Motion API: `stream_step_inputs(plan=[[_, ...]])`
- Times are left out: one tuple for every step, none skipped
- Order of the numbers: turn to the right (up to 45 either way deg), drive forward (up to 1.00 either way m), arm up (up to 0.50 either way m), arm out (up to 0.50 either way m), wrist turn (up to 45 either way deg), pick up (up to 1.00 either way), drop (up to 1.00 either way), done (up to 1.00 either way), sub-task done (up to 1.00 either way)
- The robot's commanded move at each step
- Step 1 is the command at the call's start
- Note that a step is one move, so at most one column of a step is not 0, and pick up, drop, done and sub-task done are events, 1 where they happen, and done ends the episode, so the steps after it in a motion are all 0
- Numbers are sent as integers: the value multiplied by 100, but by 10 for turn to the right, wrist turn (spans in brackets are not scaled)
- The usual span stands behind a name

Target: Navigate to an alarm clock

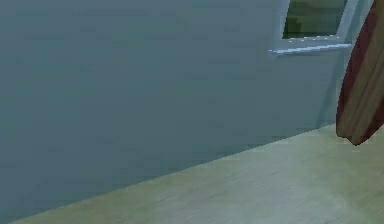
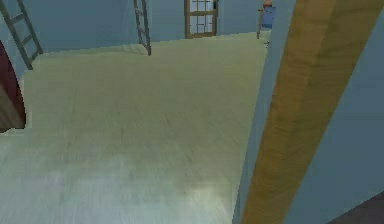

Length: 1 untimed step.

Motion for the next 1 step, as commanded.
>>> stream_step_inputs(plan=[[150,0,0,0,0,0,0,0,0]])
